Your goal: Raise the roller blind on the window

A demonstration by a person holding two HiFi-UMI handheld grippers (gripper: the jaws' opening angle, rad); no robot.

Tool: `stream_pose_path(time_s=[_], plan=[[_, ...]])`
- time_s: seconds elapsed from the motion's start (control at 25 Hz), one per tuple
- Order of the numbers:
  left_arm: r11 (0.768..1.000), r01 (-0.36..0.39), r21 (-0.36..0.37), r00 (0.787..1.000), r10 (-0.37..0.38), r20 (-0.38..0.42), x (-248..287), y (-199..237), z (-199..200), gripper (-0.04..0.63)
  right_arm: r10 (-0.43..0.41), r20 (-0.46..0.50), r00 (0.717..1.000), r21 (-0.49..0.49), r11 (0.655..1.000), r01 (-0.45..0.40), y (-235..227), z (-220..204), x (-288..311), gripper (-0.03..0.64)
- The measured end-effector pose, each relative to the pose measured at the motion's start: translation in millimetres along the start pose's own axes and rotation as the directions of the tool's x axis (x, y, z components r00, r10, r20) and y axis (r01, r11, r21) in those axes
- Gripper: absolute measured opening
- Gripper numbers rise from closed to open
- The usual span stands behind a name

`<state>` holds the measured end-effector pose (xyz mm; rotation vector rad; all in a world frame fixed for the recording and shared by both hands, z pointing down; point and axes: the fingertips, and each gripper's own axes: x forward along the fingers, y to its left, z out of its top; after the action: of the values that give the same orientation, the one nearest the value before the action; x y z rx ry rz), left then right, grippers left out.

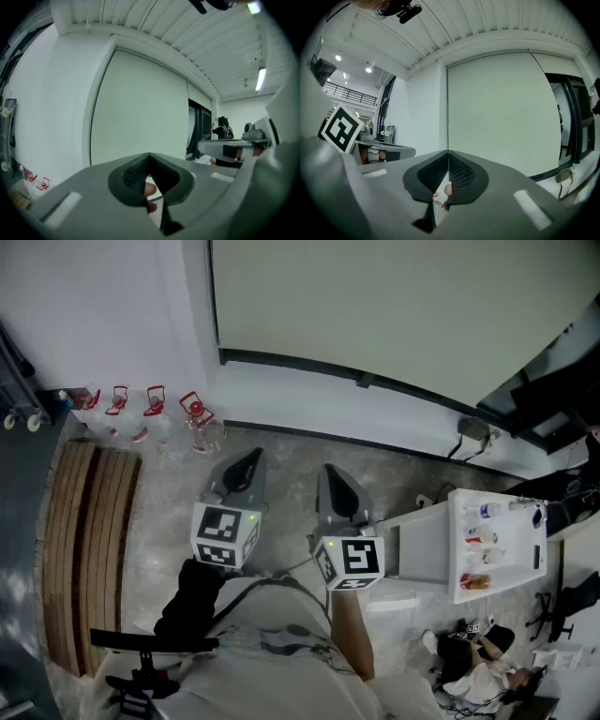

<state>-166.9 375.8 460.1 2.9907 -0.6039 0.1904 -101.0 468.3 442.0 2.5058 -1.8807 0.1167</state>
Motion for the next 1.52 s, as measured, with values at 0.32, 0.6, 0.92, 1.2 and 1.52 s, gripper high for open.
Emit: stream_pose_path(time_s=[0.32,0.6,0.92,1.2,1.52], plan=[[1.0,-0.024,0.019,1.0,0.024,0.012,1.9,-3.7,1.3,-0.002,0.001,0.001,1.0,0.001,1.0,-0.001,-1.2,-0.3,-2.5,0.0],[1.0,-0.016,0.014,1.0,0.016,-0.005,5.6,-3.4,2.2,-0.002,-0.004,-0.002,1.0,0.012,1.0,0.004,-0.5,6.8,5.9,0.002],[0.998,-0.059,0.007,0.998,0.059,-0.023,15.6,-40.2,-16.7,-0.002,0.048,-0.019,0.999,0.003,0.999,-0.047,-28.0,-11.0,-15.9,0.002],[0.994,-0.11,0.009,0.992,0.11,-0.054,12.0,-47.8,-33.5,-0.002,0.067,-0.035,0.997,0.037,0.997,-0.065,-43.9,-22.3,-22.9,0.002],[0.995,-0.097,0.001,0.993,0.097,-0.064,32.8,-28.4,-34.5,-0.002,0.079,-0.067,0.995,0.05,0.996,-0.075,-39.1,-31.3,7.3,0.002]])
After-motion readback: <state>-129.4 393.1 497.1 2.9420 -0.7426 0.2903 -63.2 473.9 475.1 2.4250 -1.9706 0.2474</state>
